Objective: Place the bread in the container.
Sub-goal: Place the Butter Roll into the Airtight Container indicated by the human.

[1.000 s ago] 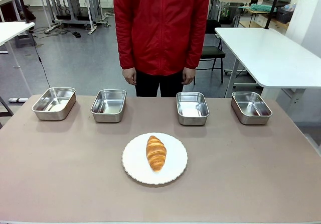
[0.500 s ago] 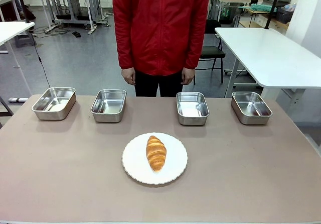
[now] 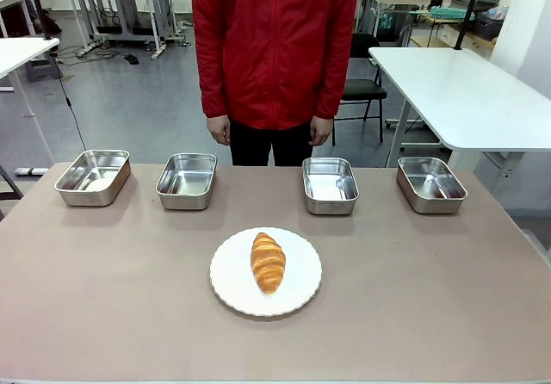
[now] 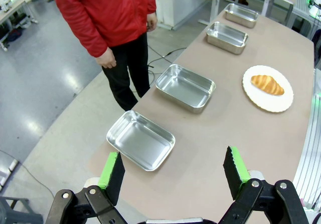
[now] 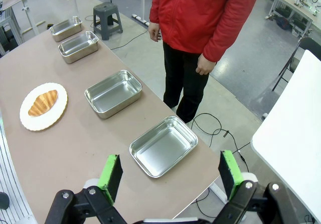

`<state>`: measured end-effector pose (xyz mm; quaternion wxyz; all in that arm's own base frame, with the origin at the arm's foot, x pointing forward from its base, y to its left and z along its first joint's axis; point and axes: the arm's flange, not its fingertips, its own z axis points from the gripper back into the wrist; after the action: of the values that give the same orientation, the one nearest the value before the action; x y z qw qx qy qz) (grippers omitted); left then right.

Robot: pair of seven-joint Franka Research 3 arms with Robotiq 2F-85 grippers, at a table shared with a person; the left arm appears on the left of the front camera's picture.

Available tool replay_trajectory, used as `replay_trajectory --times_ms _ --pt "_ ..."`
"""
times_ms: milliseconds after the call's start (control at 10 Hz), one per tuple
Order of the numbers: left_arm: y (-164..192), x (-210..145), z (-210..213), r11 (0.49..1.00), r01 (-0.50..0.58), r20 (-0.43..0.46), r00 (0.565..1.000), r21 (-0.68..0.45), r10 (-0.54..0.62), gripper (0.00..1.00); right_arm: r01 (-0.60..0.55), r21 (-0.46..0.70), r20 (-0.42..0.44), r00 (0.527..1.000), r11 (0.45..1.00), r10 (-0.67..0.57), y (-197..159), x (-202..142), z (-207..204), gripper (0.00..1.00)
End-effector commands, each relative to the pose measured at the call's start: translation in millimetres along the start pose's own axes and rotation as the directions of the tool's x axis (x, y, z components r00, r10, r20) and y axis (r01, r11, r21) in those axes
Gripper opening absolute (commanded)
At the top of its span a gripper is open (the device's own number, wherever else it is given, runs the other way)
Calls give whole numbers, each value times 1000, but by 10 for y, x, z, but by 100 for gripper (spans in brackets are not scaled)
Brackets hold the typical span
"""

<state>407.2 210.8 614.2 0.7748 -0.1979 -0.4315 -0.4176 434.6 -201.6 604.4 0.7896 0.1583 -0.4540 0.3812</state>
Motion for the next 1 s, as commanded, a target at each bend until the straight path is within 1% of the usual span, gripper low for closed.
replay_trajectory --times_ms 0,900 --pt "-15 5 30 1000 3 7 1000 -8 -3 100 -2 1 1 1000 1000 2 2 11 4 100" --pt "-15 5 30 1000 3 7 1000 -8 -3 100 -2 1 1 1000 1000 2 2 11 4 100"
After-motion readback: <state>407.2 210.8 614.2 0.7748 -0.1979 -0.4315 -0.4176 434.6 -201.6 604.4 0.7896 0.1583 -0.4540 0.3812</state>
